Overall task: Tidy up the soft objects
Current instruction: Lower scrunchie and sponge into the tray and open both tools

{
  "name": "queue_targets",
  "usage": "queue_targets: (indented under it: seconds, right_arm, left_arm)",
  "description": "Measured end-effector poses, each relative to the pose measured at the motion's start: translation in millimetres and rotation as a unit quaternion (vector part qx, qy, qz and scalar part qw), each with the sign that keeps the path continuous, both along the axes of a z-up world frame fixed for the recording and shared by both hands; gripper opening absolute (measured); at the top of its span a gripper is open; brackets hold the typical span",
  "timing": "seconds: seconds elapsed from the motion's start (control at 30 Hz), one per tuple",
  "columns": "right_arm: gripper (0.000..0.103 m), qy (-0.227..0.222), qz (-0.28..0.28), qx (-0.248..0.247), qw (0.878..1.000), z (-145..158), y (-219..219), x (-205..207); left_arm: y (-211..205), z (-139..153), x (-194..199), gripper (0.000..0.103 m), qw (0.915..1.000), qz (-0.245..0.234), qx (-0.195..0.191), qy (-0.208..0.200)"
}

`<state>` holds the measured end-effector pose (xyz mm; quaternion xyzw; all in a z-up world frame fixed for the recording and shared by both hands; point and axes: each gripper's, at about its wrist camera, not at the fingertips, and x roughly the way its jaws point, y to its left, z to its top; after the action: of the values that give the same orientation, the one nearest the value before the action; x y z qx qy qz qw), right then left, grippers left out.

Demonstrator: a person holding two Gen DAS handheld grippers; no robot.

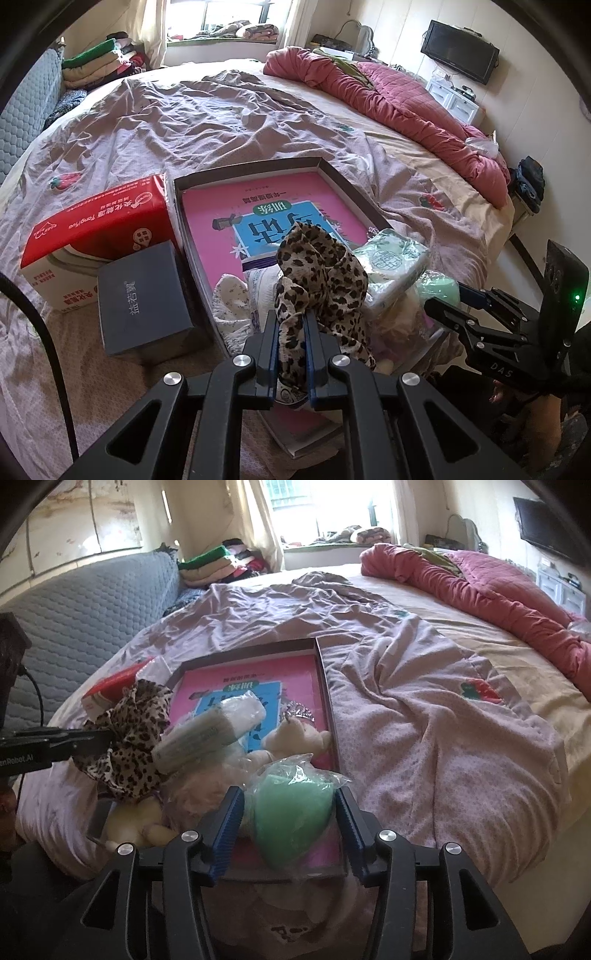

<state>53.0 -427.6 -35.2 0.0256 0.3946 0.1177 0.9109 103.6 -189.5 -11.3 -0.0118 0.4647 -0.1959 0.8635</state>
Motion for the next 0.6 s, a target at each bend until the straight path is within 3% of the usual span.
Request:
queue_targets:
  seconds: [0.37, 0.6]
  right_arm:
    - [0.061, -0.006, -0.013, 0.02, 1.0, 8.3, -4.1, -1.2]
    - [0.062, -0.022, -0.018, 0.028, 0.999, 22.5, -4.3, -3.6]
  left_arm:
    - [2.7, 3.3, -1.6, 0.012, 0.9999, 0.001, -0.011, -0.001]
    - [6.1, 3.9, -3.1, 0.018, 0.9998, -0.003, -0.02, 0.003]
